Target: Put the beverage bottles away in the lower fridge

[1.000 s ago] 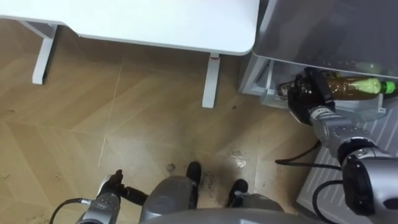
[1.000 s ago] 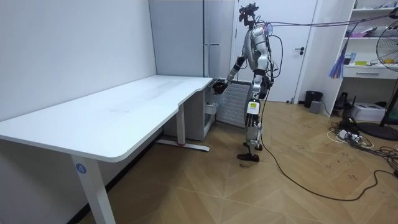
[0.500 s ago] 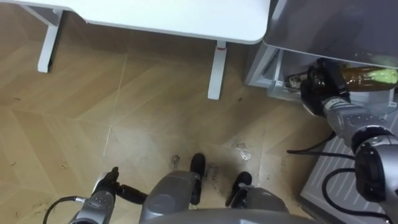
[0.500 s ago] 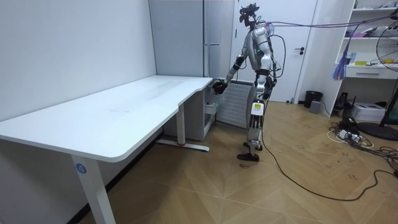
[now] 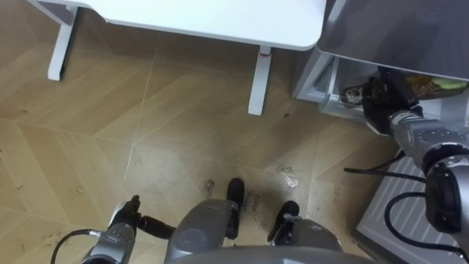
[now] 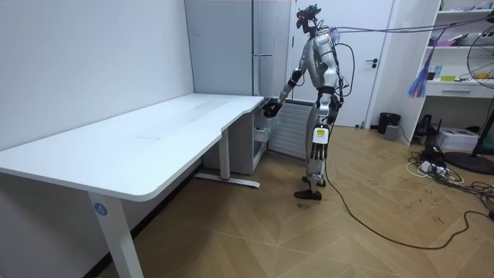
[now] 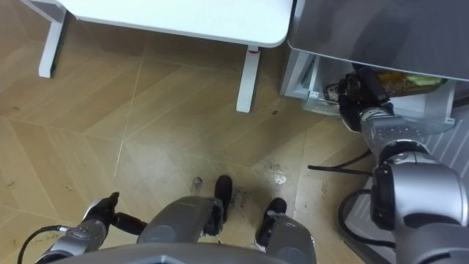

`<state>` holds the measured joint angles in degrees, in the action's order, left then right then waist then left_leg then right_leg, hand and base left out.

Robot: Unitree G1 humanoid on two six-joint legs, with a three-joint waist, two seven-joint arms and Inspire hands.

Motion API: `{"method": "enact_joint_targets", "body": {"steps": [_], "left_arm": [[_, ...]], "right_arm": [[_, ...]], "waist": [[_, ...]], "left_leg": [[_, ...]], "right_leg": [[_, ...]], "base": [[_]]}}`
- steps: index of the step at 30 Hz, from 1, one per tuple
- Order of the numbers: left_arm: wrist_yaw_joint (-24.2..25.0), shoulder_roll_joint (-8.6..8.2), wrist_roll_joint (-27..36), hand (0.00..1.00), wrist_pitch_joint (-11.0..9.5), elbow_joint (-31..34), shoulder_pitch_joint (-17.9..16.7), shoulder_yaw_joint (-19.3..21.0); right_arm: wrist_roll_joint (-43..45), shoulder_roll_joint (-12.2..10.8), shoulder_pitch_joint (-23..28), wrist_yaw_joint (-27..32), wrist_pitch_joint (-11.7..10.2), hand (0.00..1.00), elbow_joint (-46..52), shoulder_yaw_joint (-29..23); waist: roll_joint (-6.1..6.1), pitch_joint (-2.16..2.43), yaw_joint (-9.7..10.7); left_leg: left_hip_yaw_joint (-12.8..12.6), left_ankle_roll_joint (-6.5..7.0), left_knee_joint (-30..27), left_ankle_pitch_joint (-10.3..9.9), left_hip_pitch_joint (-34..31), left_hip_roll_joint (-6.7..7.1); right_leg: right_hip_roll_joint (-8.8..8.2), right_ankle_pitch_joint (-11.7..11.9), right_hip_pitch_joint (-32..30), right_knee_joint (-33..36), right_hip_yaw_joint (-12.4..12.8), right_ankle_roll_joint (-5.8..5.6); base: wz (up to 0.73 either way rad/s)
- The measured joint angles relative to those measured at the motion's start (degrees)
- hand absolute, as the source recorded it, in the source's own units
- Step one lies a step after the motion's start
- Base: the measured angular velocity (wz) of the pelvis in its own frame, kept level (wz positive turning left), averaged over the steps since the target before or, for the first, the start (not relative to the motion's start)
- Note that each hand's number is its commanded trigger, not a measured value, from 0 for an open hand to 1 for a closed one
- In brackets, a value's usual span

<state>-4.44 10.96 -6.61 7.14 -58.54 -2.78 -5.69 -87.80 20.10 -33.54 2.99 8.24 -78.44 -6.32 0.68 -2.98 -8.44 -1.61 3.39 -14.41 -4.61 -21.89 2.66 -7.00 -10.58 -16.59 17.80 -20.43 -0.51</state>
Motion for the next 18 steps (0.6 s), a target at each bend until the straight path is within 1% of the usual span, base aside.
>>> {"method": "enact_joint_targets", "body": {"steps": [4,10,15,18], "left_arm": [[0.0,0.03,-0.2,0.00,0.0,-0.1,0.0,0.0],[0.0,0.13,-0.3,0.00,0.0,-0.1,0.0,0.0],[-0.1,0.13,-0.2,0.00,0.0,0.0,-0.1,0.0],[-0.5,0.12,-0.2,0.00,0.0,0.0,0.1,0.0]], "right_arm": [[0.1,0.0,0.0,0.0,0.0,0.00,-0.1,0.0],[0.5,0.3,-0.1,-0.4,0.0,0.00,-0.1,0.0],[0.7,0.3,-0.1,-0.4,0.0,0.00,-0.1,0.1],[1.5,0.3,-0.1,-0.4,0.0,0.00,-0.1,0.1]], "waist": [[0.03,0.02,0.2],[0.04,0.24,0.2],[0.12,0.31,0.1],[0.34,0.60,0.1]], "left_leg": [[-0.1,0.00,-0.1,0.0,0.6,-0.04],[-0.1,0.08,-0.3,0.0,0.9,-0.11],[-0.3,0.13,-0.3,0.1,1.5,-0.09],[-0.3,0.14,-0.3,0.1,1.6,-0.11]], "right_leg": [[0.06,0.0,0.6,0.0,-0.1,0.02],[0.14,0.1,1.0,0.1,-0.1,0.11],[0.11,0.1,1.6,0.1,0.0,0.09],[0.11,0.1,1.6,0.1,0.0,0.09]], "base": [[0.00],[0.00],[0.00],[0.00]]}}
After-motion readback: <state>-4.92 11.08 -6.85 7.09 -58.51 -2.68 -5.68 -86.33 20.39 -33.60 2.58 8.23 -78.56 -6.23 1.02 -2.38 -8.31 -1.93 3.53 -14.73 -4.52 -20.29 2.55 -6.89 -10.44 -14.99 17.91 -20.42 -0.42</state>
